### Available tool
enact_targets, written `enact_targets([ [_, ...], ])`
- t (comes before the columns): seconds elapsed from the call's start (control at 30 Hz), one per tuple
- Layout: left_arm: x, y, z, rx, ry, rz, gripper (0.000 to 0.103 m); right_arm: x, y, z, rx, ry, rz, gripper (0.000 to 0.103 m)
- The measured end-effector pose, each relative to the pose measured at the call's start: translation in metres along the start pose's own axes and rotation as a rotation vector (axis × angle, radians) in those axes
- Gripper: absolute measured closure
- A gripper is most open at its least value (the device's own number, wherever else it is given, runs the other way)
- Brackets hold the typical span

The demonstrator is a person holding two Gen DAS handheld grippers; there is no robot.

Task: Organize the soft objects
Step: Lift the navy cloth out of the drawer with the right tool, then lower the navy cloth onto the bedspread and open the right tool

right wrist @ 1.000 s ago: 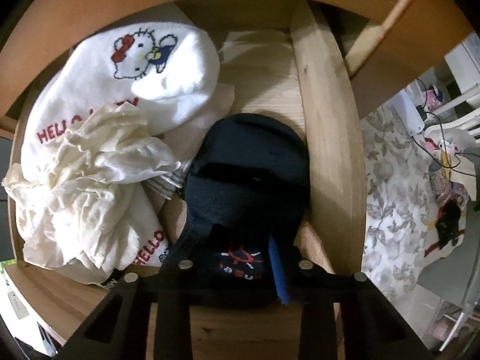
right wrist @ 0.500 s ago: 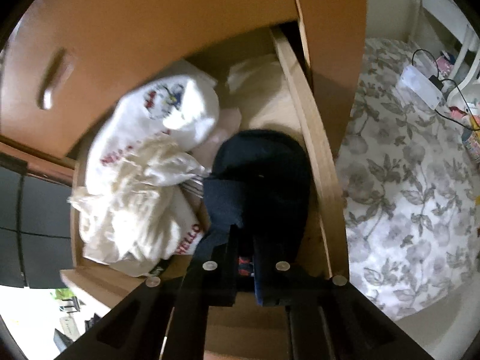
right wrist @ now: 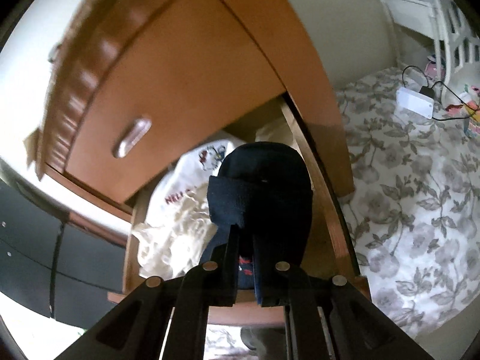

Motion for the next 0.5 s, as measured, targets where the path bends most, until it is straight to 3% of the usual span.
enact_targets([
  [0.27,0.000,0.003,0.003,0.016,-0.015,0.016,0.000,-0.011,-0.040,-0.017,0.112,0.162,-0.064,0.095],
  [0.5,0.000,0.005,0.004,0.027,-0.014,0.024,0.000,-0.028,-0.070,-0.041,0.130,0.240,-0.142,0.095],
])
Point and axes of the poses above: each gripper's, at about its wrist camera, not at the fingertips, and z roughly the way its jaws point, y to its right, x to its top, the point moved 6 cm from there along z, roughly the way its jaws point, and after that the axes turned 14 degrees about -y, right-handed, at the moved point
